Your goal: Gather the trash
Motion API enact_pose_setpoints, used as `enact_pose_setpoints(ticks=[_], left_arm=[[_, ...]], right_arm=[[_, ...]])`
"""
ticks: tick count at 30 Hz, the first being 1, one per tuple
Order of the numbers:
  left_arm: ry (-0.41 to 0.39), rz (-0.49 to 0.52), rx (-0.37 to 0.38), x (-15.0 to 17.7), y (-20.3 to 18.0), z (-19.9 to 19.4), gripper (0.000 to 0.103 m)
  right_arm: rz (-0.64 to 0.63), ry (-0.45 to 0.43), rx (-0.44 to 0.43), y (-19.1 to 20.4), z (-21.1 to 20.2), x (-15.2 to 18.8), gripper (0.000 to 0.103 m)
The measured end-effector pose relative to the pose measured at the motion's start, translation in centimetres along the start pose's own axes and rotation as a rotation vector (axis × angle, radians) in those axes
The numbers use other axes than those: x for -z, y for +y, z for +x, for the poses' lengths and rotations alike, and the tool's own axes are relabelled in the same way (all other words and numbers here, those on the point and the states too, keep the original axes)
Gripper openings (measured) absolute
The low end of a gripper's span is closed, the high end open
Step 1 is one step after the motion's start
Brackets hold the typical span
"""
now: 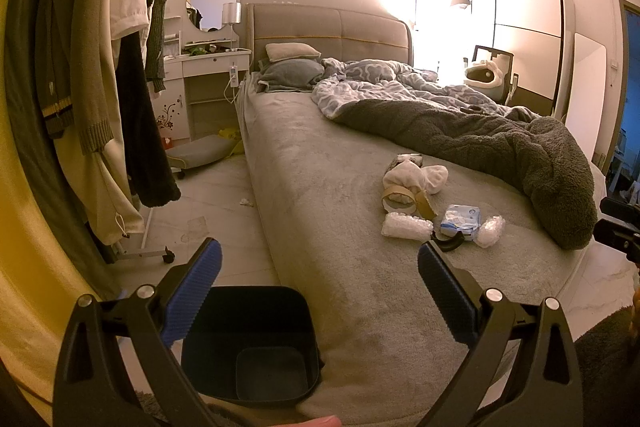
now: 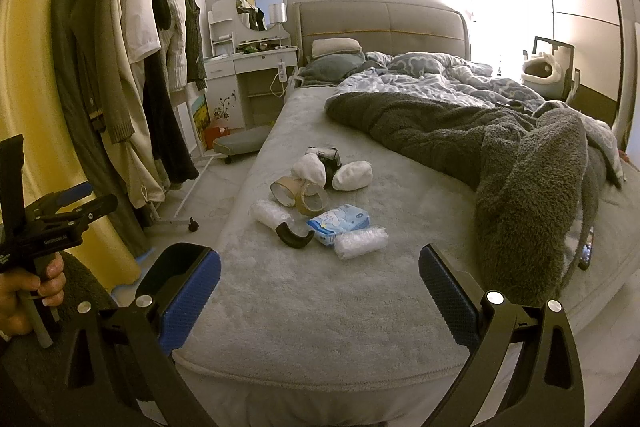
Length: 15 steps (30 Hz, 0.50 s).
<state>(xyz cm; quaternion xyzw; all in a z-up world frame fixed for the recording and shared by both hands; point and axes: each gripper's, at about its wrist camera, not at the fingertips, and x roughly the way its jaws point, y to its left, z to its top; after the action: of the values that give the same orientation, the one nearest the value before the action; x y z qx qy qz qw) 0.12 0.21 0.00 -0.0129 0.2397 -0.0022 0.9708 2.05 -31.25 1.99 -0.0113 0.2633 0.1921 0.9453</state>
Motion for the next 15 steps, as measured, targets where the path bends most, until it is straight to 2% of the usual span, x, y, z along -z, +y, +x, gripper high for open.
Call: enact_pose_setpoints(ticks=[15], left_arm=[[0.001,0.0,0.0,0.0,0.01,0.02,0.1]], right_arm=[[-0.001,0.002,0.0,0.12,0.13,0.07,0.1]])
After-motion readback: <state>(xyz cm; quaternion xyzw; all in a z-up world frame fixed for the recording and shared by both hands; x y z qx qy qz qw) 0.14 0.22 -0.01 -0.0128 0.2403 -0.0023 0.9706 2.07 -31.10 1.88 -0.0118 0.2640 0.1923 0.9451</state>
